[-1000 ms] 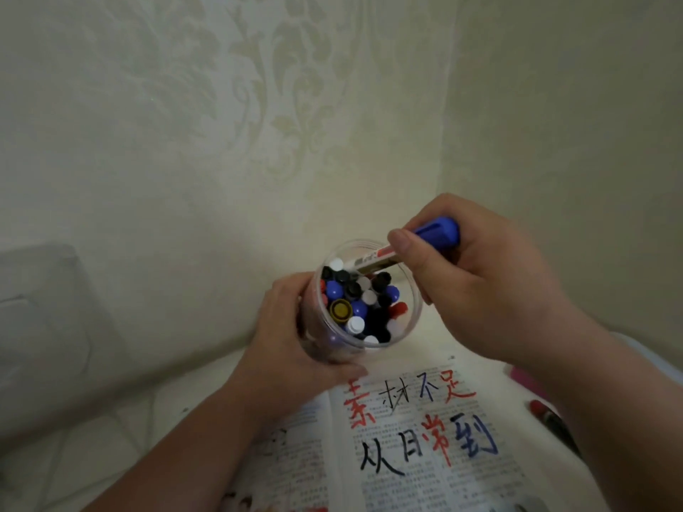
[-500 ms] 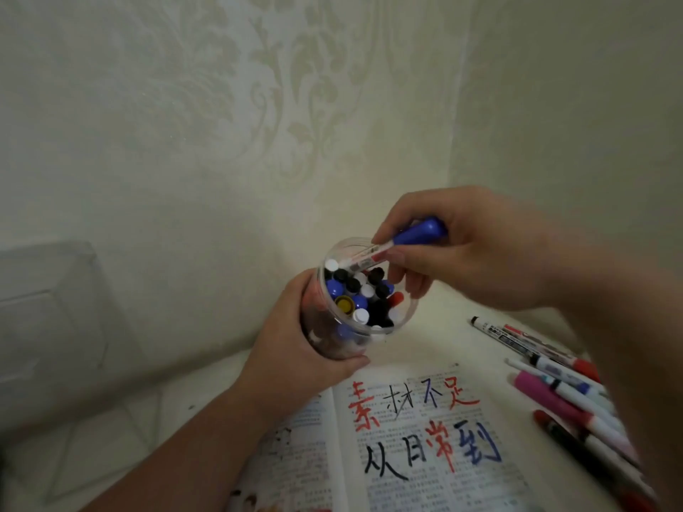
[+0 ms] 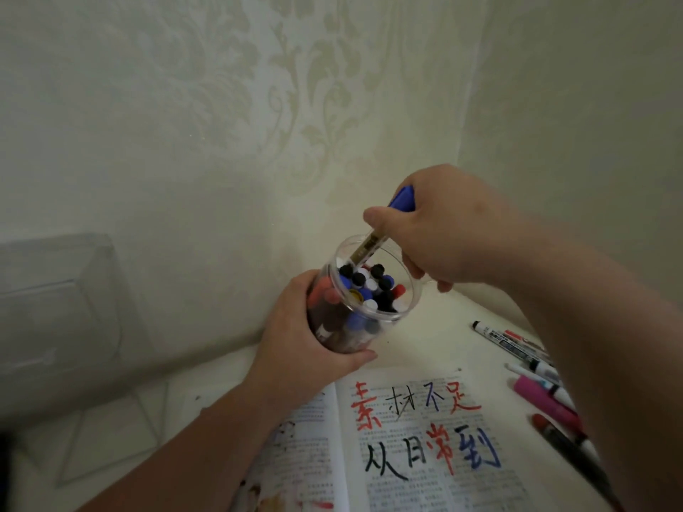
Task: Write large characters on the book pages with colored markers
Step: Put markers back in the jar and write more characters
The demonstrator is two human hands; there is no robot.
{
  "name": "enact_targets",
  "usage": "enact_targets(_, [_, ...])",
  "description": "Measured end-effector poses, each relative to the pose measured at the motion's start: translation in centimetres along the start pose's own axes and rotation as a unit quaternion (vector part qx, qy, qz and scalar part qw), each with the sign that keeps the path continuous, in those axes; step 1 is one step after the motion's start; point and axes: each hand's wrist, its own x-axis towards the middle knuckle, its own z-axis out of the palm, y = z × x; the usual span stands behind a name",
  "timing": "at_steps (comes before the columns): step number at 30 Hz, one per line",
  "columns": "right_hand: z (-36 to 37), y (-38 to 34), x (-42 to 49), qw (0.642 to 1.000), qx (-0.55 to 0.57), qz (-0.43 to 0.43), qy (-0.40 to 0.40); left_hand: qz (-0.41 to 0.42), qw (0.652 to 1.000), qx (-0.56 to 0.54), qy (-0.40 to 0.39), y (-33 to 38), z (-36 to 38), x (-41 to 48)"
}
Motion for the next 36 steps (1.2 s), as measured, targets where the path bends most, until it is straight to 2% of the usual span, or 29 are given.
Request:
enact_targets(4, [-0.1, -0.7, 2.0, 1.0, -0.014, 0.015, -0.007, -0.008, 1.0, -0.01, 0.004, 0.0, -0.1, 0.1])
enact_targets(8, [3.1, -0.2, 2.7, 0.998, -0.026, 0.031, -0.05, -0.012, 1.0, -0.024, -0.008, -0.1, 0.2, 0.0])
enact_targets(10, [3.9, 0.0, 2.6, 0.999, 0.007, 0.028, -0.024, -0.02, 0.999, -0.036, 0.0, 0.1, 0.4, 0.0])
enact_targets(12, [3.9, 0.0, 2.4, 0.999, 0.009, 0.015, 0.042, -0.032, 0.998, -0.05, 0.009, 0.1, 0.6, 0.1])
enact_targets(15, [3.5, 0.5, 2.0, 0.988, 0.03, -0.046, 0.142, -0.058, 0.996, -0.066, 0.011, -0.2, 0.7, -0.1])
enact_targets(20, [5.2, 1.9, 1.3, 0.975, 0.095, -0.11, 0.17, -0.069, 0.995, -0.074, 0.004, -0.3, 0.6, -0.4])
enact_targets(23, [6.2, 2.1, 1.4, 0.964, 0.151, -0.106, 0.192, -0.071, 0.995, -0.073, 0.011, -0.4, 0.7, -0.3])
enact_targets(25, [6.5, 2.2, 1.6, 0.964, 0.147, -0.098, 0.198, -0.068, 0.995, -0.069, 0.011, -0.5, 0.8, -0.4])
enact_targets(30, [6.9, 2.3, 1.2, 0.978, 0.106, -0.071, 0.163, -0.062, 0.996, -0.059, 0.014, -0.5, 1.0, -0.4])
enact_targets(34, [6.1, 1.4, 0.9, 0.991, 0.08, -0.088, 0.066, -0.084, 0.993, -0.083, 0.018, -0.5, 1.0, -0.2])
enact_targets(36, [5.9, 0.5, 1.0, 0.996, 0.032, -0.084, 0.009, -0.097, 0.99, -0.099, 0.02, -0.5, 0.8, -0.2])
